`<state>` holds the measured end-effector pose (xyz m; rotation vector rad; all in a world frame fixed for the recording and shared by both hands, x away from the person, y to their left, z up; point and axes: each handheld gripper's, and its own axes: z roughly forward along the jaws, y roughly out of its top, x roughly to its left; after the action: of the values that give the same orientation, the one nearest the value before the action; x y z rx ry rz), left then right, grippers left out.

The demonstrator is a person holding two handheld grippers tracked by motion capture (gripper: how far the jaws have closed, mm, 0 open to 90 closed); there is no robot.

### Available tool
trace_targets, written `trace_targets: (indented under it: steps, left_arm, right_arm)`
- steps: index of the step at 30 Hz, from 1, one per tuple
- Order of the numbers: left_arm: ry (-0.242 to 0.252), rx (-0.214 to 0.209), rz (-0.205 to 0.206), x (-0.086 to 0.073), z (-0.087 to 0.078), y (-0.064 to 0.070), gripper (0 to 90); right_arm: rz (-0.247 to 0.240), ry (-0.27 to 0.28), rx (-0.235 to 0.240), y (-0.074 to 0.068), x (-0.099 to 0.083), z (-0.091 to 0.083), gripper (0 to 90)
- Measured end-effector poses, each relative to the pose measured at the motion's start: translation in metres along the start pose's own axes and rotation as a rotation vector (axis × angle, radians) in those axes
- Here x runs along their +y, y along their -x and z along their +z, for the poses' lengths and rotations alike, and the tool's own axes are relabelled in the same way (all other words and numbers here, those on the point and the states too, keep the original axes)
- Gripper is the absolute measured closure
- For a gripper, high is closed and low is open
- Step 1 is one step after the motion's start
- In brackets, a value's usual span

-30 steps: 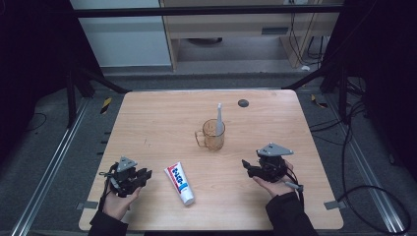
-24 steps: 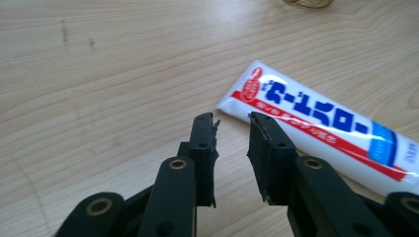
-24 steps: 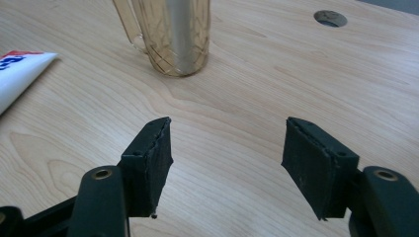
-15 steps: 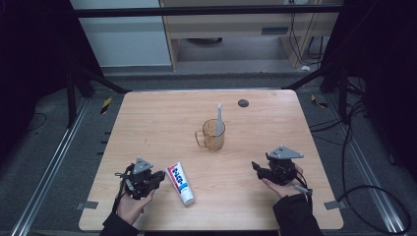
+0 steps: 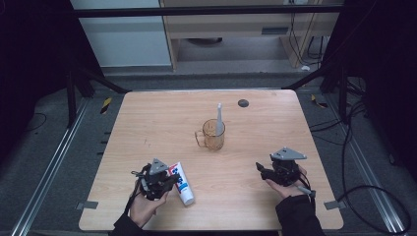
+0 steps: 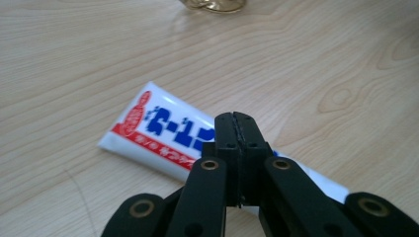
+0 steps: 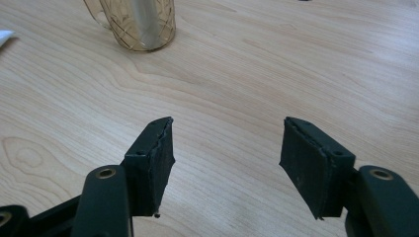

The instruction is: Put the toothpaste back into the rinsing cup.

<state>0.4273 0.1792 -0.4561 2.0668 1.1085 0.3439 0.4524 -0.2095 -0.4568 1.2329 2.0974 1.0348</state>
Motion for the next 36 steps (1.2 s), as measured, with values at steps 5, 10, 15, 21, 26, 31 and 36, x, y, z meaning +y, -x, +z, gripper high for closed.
trace_targets:
  steps: [5, 10, 15, 21, 26, 31, 36]
  left_arm:
    - [-0.021, -0.04, 0.051, 0.004, 0.011, 0.016, 89.6]
    - [-0.043, -0.059, 0.081, 0.005, 0.021, 0.026, 89.6]
    - [-0.069, -0.075, 0.102, 0.004, 0.024, 0.03, 89.6]
    - [-0.088, -0.083, 0.118, 0.001, 0.026, 0.032, 89.6]
    - [-0.086, -0.087, 0.111, 0.0, 0.026, 0.032, 89.6]
    - [-0.089, -0.094, 0.118, -0.002, 0.021, 0.031, 89.6]
    - [-0.095, -0.096, 0.126, -0.005, 0.018, 0.029, 89.6]
  right_arm:
    - [0.004, -0.009, -0.009, 0.003, -0.002, 0.002, 36.8]
    - [0.007, -0.01, -0.013, 0.004, -0.003, 0.002, 36.5]
    - [0.007, -0.011, -0.02, 0.006, -0.004, 0.002, 35.7]
    - [0.01, -0.015, -0.028, 0.007, -0.005, 0.003, 35.1]
    - [0.009, -0.016, -0.033, 0.009, -0.005, 0.002, 34.7]
    - [0.006, -0.022, -0.037, 0.01, -0.006, 0.003, 34.3]
    - [0.015, -0.028, -0.038, 0.01, -0.007, 0.003, 34.2]
